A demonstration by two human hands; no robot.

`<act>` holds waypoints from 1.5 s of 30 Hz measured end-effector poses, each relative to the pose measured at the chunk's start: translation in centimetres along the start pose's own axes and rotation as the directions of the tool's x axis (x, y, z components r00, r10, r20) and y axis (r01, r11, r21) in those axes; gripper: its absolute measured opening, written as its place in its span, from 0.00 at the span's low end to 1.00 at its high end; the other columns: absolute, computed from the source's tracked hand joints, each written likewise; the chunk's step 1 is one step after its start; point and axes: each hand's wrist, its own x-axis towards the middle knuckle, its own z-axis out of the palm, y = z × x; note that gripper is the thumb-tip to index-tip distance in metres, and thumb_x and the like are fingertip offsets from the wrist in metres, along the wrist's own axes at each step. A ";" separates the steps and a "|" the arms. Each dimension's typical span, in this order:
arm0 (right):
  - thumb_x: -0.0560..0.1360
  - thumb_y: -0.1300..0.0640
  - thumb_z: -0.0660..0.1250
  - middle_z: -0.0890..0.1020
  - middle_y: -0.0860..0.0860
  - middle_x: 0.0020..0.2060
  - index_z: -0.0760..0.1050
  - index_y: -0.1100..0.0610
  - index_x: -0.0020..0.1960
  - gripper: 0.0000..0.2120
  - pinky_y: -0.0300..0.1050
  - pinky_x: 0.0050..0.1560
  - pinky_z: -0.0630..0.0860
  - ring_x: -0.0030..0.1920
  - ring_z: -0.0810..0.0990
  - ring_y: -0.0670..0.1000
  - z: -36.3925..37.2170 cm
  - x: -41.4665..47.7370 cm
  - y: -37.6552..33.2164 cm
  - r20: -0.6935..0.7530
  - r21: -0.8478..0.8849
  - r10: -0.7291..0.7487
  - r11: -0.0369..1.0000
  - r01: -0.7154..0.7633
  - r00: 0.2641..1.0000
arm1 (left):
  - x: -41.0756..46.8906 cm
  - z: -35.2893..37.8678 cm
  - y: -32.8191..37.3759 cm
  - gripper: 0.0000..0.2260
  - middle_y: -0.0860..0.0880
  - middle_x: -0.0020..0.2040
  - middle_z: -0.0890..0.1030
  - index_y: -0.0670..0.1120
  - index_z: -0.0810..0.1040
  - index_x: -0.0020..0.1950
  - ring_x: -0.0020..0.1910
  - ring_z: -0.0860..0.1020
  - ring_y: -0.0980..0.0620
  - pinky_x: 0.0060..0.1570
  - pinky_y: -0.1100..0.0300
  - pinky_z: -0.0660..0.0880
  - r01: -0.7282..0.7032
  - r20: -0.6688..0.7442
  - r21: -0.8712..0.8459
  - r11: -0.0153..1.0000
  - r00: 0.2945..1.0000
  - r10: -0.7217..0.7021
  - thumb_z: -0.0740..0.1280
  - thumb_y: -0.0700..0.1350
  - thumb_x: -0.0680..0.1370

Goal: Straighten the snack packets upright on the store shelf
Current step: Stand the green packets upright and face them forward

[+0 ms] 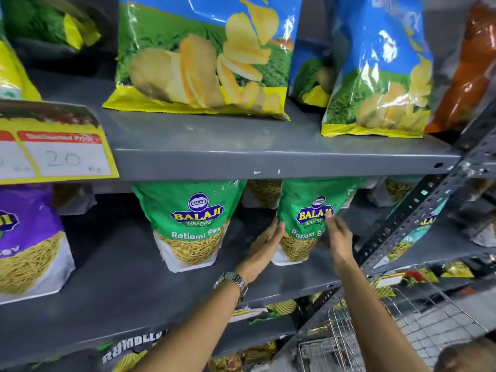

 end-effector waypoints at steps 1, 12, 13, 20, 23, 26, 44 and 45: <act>0.76 0.46 0.63 0.77 0.54 0.54 0.71 0.63 0.65 0.24 0.40 0.48 0.77 0.48 0.77 0.50 -0.2 -0.3 0.1 -0.010 0.006 -0.005 1.000 0.005 1.000 | -0.3 0.0 -0.1 0.24 0.55 0.74 0.65 0.60 0.60 0.73 0.73 0.63 0.53 0.72 0.46 0.62 0.002 -0.001 0.020 1.000 1.000 -0.002 0.54 0.62 0.78; 0.76 0.43 0.63 0.78 0.50 0.50 0.65 0.60 0.71 0.30 0.52 0.61 0.72 0.52 0.77 0.52 -3.5 -2.7 1.4 -0.090 0.008 -0.007 1.000 0.008 0.996 | -3.4 2.4 -1.2 0.26 0.62 0.71 0.67 0.64 0.61 0.71 0.69 0.65 0.58 0.70 0.45 0.65 -0.010 0.062 0.033 0.999 0.998 0.008 0.56 0.68 0.74; 0.76 0.44 0.63 0.79 0.53 0.54 0.66 0.60 0.70 0.29 0.54 0.62 0.73 0.56 0.78 0.55 -3.5 -3.0 1.3 -0.090 0.022 -0.006 1.000 0.008 0.996 | -3.5 2.6 -1.3 0.27 0.63 0.69 0.67 0.64 0.61 0.71 0.68 0.65 0.59 0.70 0.46 0.65 -0.017 0.063 0.028 0.999 0.998 0.015 0.56 0.68 0.74; 0.76 0.43 0.62 0.73 0.56 0.68 0.65 0.57 0.70 0.28 0.62 0.69 0.66 0.67 0.71 0.57 -1.5 -5.7 0.9 -0.376 -0.122 -0.130 0.988 0.090 0.918 | -4.6 2.0 -2.2 0.25 0.62 0.68 0.65 0.63 0.58 0.72 0.56 0.67 0.77 0.58 0.75 0.66 -0.077 0.041 0.006 0.997 0.996 0.077 0.58 0.62 0.76; 0.74 0.50 0.64 0.77 0.56 0.55 0.71 0.57 0.61 0.18 0.54 0.59 0.74 0.55 0.76 0.53 2.8 -9.7 1.2 -0.564 -0.176 -0.417 0.904 0.389 0.713 | -7.1 0.9 -5.3 0.18 0.59 0.68 0.69 0.60 0.67 0.67 0.61 0.71 0.67 0.65 0.61 0.69 -0.120 -0.294 -0.212 0.970 0.954 0.054 0.63 0.52 0.77; 0.75 0.51 0.64 0.76 0.48 0.51 0.71 0.52 0.58 0.13 0.34 0.52 0.71 0.49 0.75 0.44 9.0 -13.2 1.8 -0.154 -0.101 -0.586 0.810 0.578 0.795 | -9.7 -1.7 -7.8 0.16 0.50 0.65 0.74 0.53 0.69 0.64 0.63 0.73 0.55 0.58 0.68 0.73 -0.284 -0.746 -0.225 0.932 0.666 0.024 0.64 0.42 0.77; 0.79 0.55 0.62 0.78 0.47 0.39 0.72 0.53 0.45 0.05 0.44 0.40 0.76 0.37 0.77 0.42 16.4 -11.9 0.0 0.329 0.166 -0.037 0.986 -0.019 0.944 | -10.1 -14.8 -3.5 0.28 0.54 0.59 0.80 0.52 0.71 0.65 0.57 0.78 0.58 0.56 0.60 0.75 -0.157 -0.599 -0.165 0.974 0.800 0.028 0.66 0.63 0.69; 0.79 0.55 0.62 0.78 0.47 0.37 0.72 0.52 0.43 0.06 0.43 0.38 0.76 0.34 0.76 0.41 16.0 -12.4 0.1 0.322 0.169 -0.053 0.986 -0.003 0.945 | -10.5 -14.8 -3.4 0.30 0.53 0.61 0.80 0.53 0.70 0.66 0.59 0.78 0.56 0.60 0.55 0.74 -0.144 -0.581 -0.156 0.977 0.813 0.027 0.66 0.65 0.68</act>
